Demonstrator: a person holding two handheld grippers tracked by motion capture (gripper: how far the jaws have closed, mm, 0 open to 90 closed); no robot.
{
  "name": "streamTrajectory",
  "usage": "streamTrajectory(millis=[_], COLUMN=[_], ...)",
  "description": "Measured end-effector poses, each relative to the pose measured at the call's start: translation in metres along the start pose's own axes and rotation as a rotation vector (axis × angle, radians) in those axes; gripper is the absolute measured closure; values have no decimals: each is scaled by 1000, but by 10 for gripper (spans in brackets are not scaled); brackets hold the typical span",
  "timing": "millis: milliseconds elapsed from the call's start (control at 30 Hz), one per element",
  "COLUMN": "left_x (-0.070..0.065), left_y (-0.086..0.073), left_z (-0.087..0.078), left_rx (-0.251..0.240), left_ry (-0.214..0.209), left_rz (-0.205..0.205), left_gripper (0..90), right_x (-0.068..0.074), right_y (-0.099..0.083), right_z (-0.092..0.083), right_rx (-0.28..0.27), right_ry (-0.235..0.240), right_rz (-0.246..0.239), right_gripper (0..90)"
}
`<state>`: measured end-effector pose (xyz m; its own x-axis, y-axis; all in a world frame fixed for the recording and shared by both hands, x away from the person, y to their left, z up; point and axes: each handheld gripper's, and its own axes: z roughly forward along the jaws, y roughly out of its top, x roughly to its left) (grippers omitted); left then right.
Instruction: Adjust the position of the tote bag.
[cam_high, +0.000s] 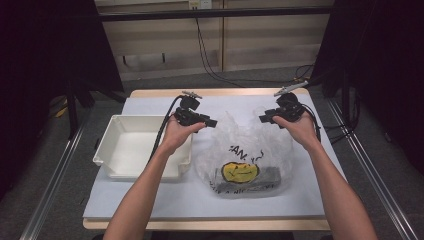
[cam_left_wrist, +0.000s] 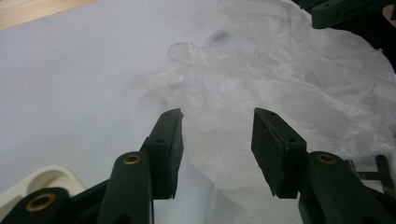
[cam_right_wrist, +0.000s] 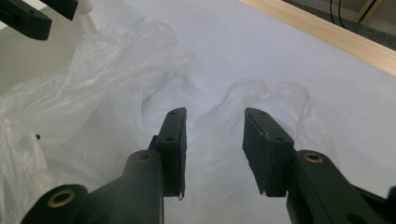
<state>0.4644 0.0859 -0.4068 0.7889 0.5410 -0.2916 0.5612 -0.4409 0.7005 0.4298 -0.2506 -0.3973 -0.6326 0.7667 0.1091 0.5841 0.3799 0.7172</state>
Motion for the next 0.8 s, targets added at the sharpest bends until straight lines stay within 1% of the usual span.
streamTrajectory(millis=[33,67,100,133,167,200,233,267,333,367,400,433,467,500,533,567,600,633,667,700,733,767,800], left_x=[0,2,2,3,4,5,5,6,5,4,4,4,3,3,2,1,2,1,0,0,-1,-1,-1], left_y=[0,0,0,1,2,3,4,5,7,8,9,9,10,10,10,9,10,9,9,9,9,9,9], left_z=[0,1,2,2,3,6,6,7,8,9,11,11,14,14,16,18,19,20,23,23,25,26,26], left_rx=[10,-1,-5,5,7,-9,0,8,5,-8,-2,-2,8,8,6,13,26,30,31,31,29,45,45], left_ry=[11,4,1,7,2,-7,-2,-7,-10,-12,-11,-11,-19,-19,-27,-32,-29,-26,-27,-27,-30,-33,-33], left_rz=[-9,-13,-20,-16,-17,-36,-32,-25,-26,-39,-38,-38,-37,-37,-37,-34,-26,-31,-42,-42,-42,-30,-30], left_gripper=[520,520,515,515,505,500,500,496,493,492,488,484,477,472,472,468,468,463,461,455,455,453,452], right_x=[-1,-1,-3,-3,-4,-4,-4,-4,-3,-2,-2,-1,0,0,0,1,1,1,1,1,2,2,2], right_y=[3,3,2,2,1,0,0,0,0,0,0,0,0,-1,-1,-2,-2,-3,-4,-4,-4,-5,-5], right_z=[6,6,13,13,18,20,20,23,25,26,28,29,30,31,31,32,32,33,35,35,35,35,35], right_rx=[3,3,16,16,27,33,33,29,28,34,37,39,44,45,45,51,51,60,75,75,77,75,71], right_ry=[-7,-7,0,0,10,5,5,15,24,20,30,28,28,36,36,50,50,52,56,56,63,71,80], right_rz=[9,9,20,20,32,26,26,36,34,33,27,27,21,19,19,16,16,16,17,17,22,10,13], right_gripper=[575,575,565,565,549,542,542,534,534,535,537,546,568,594,594,660,660,689,747,747,778,869,900])
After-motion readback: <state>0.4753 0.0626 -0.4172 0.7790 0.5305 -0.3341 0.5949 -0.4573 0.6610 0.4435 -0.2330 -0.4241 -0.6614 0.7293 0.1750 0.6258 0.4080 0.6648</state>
